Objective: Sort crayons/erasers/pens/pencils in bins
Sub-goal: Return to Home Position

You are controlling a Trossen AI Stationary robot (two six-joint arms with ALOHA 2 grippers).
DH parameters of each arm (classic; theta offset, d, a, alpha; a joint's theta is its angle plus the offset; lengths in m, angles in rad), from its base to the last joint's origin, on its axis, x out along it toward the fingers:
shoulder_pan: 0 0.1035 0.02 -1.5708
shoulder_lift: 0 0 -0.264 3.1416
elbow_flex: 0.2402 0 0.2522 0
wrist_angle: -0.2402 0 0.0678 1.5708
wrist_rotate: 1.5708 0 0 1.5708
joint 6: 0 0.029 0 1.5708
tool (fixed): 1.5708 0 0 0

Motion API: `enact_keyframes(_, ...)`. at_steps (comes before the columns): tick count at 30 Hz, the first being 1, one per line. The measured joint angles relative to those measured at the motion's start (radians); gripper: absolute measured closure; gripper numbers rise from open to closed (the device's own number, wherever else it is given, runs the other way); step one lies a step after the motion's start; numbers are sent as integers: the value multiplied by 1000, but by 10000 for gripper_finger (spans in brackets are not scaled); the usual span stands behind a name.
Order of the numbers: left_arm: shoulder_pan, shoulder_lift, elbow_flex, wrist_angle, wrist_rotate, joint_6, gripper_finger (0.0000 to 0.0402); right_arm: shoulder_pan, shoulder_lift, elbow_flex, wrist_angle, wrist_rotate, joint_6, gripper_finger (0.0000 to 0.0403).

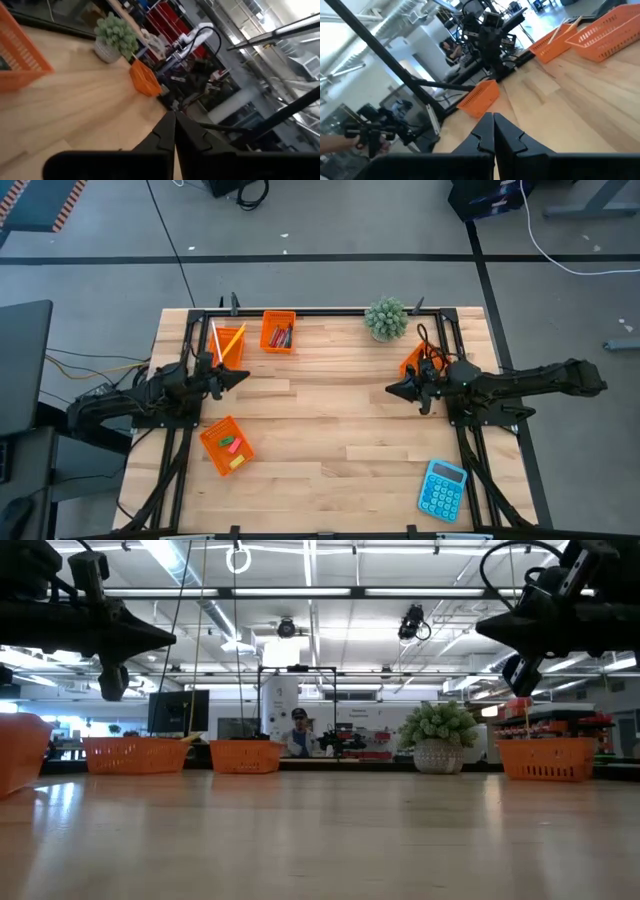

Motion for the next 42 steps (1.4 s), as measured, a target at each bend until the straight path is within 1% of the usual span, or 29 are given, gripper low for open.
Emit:
enact_keyframes(2,-3,0,0,0,3,19,375,0,-1,0,-12,0,-24,397)
enact_keyframes(3,-3,0,0,-4,3,69,367,0,-1,0,-19,0,-44,397)
enact_keyframes(5,-3,5,0,-18,11,232,354,0,-1,0,-40,0,-115,397)
enact_keyframes(8,-5,22,1,-23,26,510,342,0,0,0,-109,0,-281,397)
enact_keyframes(10,-5,36,1,-23,24,628,338,0,-1,0,-159,0,-400,397)
enact_keyframes(11,-4,41,1,-22,23,674,337,-3,-1,0,-183,0,-438,397)
enact_keyframes(13,-5,51,1,-17,22,760,337,-9,0,0,-218,0,-463,397)
enact_keyframes(17,-4,53,1,-17,22,887,343,-9,-1,6,-217,0,-511,397)
enact_keyframes(21,-4,53,1,-17,22,1021,349,-13,-2,18,-214,8,-657,397)
enact_keyframes(22,-4,53,1,-17,22,1049,349,-18,-2,18,-215,21,-668,397)
enact_keyframes(25,-4,52,0,-9,22,1095,346,-29,-2,18,-215,43,-647,397)
enact_keyframes(29,-4,52,-1,6,21,1096,341,-29,-2,18,-216,43,-601,397)
enact_keyframes(32,-4,52,-1,13,21,1096,340,-29,-2,18,-215,44,-598,397)
enact_keyframes(34,-4,52,-1,14,21,1095,342,-29,-2,18,-216,44,-579,397)
enact_keyframes(37,-4,52,-1,17,21,1095,347,-29,-2,18,-215,45,-509,397)
enact_keyframes(42,-4,52,-1,22,22,1095,350,-29,-2,18,-216,45,-483,397)
